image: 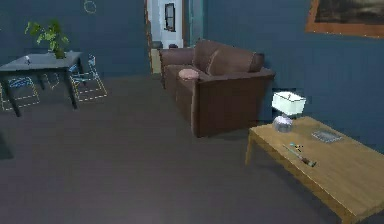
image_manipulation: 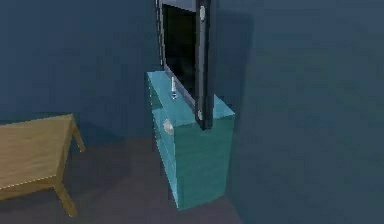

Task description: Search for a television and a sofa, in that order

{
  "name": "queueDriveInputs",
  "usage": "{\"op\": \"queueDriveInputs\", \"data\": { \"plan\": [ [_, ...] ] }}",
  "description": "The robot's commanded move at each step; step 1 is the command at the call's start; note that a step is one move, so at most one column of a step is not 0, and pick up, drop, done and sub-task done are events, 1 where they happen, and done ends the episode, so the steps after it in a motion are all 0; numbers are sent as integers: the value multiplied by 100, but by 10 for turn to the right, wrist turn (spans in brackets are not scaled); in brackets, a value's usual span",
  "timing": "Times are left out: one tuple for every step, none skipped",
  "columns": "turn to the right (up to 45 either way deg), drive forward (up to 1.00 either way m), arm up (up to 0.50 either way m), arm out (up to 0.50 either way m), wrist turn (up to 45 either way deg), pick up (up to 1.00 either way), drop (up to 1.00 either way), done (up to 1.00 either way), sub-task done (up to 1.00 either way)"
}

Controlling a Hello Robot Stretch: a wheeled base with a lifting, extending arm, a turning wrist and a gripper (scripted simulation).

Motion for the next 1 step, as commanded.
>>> {"op": "queueDriveInputs", "data": {
  "plan": [
    [0,100,0,0,0,0,0,0,0]
  ]
}}
